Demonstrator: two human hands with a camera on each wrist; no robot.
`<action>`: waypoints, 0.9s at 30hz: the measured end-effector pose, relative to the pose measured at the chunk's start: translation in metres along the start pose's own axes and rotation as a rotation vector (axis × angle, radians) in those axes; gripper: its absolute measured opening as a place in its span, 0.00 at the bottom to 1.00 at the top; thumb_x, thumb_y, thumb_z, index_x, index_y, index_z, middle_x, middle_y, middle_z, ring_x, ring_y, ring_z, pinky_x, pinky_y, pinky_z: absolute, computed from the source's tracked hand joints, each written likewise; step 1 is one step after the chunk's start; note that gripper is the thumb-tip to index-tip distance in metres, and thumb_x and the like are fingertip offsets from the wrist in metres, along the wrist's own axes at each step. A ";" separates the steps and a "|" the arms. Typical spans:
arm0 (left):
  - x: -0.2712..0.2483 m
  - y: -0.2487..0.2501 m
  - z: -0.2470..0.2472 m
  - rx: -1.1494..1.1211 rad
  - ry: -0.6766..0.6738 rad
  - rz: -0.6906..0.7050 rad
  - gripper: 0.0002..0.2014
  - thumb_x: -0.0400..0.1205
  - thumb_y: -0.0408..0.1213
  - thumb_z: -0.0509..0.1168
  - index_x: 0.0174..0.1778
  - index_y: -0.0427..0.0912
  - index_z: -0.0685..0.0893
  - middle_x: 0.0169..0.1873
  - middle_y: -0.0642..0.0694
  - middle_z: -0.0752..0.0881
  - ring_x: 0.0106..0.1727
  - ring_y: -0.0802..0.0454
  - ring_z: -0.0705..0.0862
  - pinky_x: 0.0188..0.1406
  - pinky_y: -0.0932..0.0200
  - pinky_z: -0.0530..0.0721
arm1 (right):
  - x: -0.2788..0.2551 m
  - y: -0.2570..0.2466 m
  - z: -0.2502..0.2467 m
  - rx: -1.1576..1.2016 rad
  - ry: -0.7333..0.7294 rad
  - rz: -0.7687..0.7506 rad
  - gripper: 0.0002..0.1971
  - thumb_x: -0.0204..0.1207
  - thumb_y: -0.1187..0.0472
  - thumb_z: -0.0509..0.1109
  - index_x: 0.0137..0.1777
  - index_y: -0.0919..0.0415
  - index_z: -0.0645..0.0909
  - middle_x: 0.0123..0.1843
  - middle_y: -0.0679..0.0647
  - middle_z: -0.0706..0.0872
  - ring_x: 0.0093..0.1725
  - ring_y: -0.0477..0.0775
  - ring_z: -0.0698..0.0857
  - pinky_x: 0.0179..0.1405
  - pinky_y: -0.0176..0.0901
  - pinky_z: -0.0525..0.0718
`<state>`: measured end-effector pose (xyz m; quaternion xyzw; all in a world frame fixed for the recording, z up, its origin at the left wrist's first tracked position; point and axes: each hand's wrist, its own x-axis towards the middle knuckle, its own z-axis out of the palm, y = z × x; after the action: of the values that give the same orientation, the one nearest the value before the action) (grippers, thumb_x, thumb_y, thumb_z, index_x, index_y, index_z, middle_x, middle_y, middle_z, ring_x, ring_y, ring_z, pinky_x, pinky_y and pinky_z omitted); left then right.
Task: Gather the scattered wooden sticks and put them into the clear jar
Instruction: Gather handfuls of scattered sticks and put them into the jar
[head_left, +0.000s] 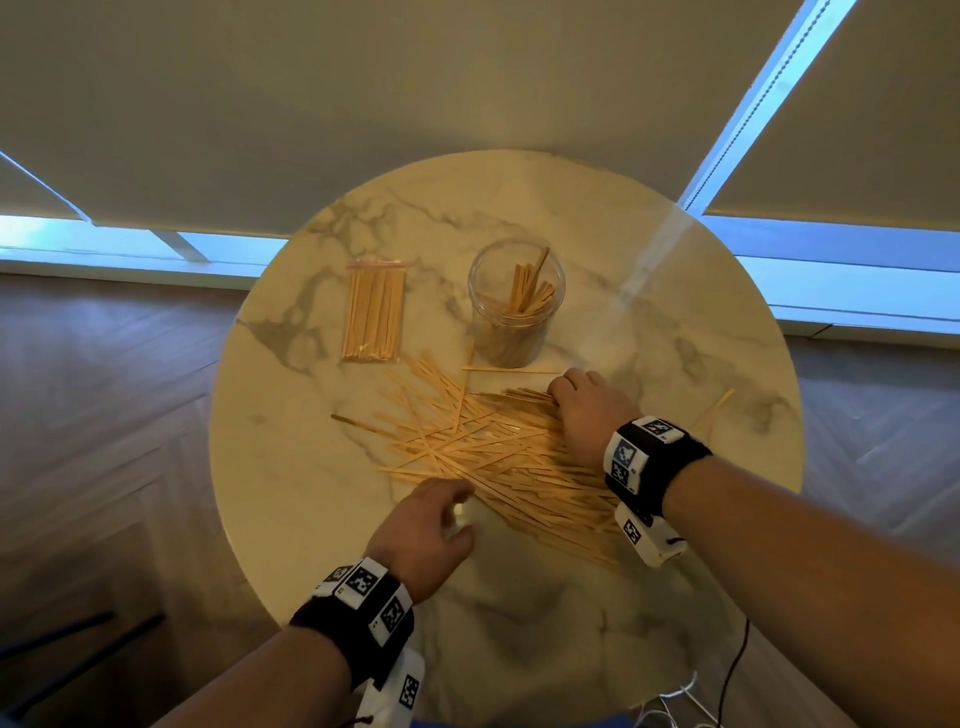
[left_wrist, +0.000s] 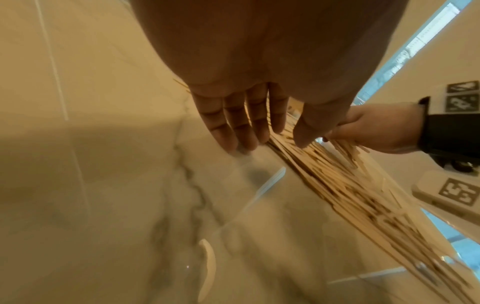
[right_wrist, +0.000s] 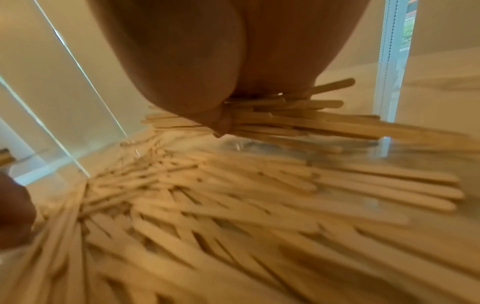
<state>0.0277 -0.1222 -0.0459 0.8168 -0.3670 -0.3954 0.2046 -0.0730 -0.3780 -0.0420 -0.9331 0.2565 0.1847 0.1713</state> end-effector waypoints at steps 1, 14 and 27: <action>0.000 -0.001 -0.003 -0.027 0.031 -0.010 0.22 0.80 0.46 0.74 0.72 0.55 0.82 0.61 0.60 0.83 0.54 0.65 0.83 0.53 0.73 0.79 | -0.002 -0.002 -0.006 0.043 -0.002 -0.005 0.15 0.84 0.62 0.60 0.69 0.56 0.72 0.65 0.57 0.80 0.63 0.61 0.79 0.58 0.54 0.81; 0.022 0.092 -0.065 -1.258 0.053 -0.270 0.16 0.91 0.42 0.62 0.63 0.32 0.87 0.52 0.34 0.91 0.53 0.38 0.91 0.64 0.37 0.85 | -0.038 -0.062 -0.128 1.622 0.042 -0.183 0.06 0.71 0.66 0.56 0.44 0.62 0.73 0.29 0.56 0.64 0.24 0.51 0.62 0.26 0.48 0.54; 0.026 0.157 -0.093 -1.679 -0.161 -0.128 0.21 0.87 0.43 0.58 0.62 0.33 0.89 0.53 0.33 0.92 0.51 0.40 0.93 0.47 0.48 0.92 | -0.042 -0.105 -0.179 1.508 0.308 -0.698 0.19 0.79 0.45 0.75 0.39 0.61 0.79 0.27 0.59 0.78 0.24 0.61 0.78 0.30 0.47 0.79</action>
<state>0.0442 -0.2393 0.0953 0.3822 0.0822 -0.6047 0.6939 -0.0034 -0.3498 0.1562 -0.6093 0.0284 -0.2287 0.7587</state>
